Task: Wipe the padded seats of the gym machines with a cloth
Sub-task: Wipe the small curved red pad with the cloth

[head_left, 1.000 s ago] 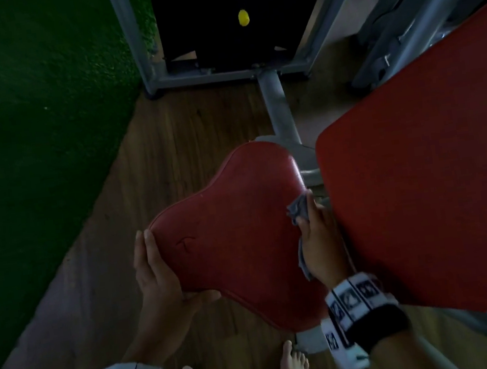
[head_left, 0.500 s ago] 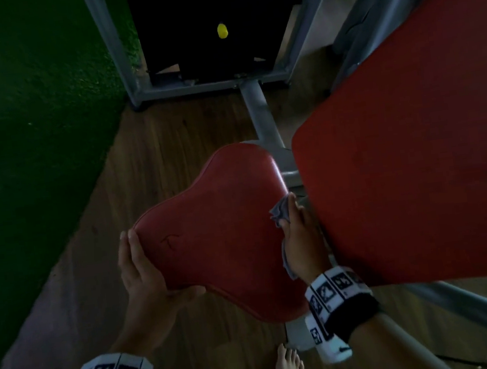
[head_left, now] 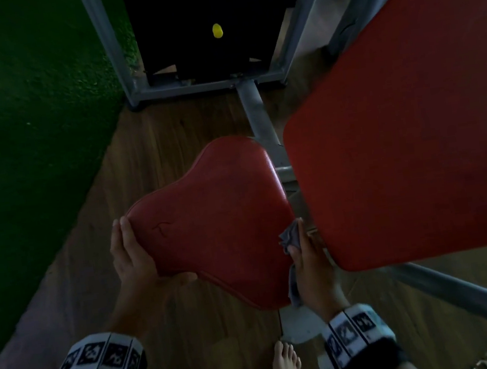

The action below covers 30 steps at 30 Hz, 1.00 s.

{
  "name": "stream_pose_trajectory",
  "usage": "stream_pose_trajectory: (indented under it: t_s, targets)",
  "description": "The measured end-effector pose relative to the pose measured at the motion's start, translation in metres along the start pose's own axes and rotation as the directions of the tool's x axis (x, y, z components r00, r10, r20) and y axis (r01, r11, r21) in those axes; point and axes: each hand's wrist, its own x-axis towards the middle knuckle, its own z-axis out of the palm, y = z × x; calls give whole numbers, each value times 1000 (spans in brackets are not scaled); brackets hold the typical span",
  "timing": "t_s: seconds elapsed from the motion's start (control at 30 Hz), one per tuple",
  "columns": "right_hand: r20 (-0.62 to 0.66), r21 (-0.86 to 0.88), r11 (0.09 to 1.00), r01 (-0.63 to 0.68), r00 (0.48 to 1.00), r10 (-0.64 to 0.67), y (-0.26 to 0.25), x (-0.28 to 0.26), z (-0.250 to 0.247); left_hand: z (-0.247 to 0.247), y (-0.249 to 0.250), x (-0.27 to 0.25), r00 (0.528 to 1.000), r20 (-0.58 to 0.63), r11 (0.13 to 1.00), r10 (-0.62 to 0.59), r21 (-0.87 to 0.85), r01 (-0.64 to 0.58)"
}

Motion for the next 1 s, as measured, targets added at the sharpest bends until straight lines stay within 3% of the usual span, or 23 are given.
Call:
stream_pose_trajectory:
  t_s: [0.1,0.23,0.37,0.53,0.77,1.0]
  targets:
    - [-46,262,961,-88,994,103,7,-16,12,2,-1,-1,1000,-6,1000,-5,-15,5]
    - [-101,270,959,-84,988,115,-1,5,16,2,-1,2,1000,15,1000,1,8,-2]
    - [-73,265,959,-103,989,127,-5,22,11,0,2,0,999,36,1000,-28,-2,28]
    - [-193,301,949,97,980,-39,16,-25,29,-3,6,-3,998,64,999,-6,-32,8]
    - [-146,308,951,-11,988,59,14,1,30,-5,8,-5,998,68,1000,16,-18,-14]
    - [-194,338,937,83,981,-17,17,-24,28,-6,11,-6,998,66,999,-22,-34,25]
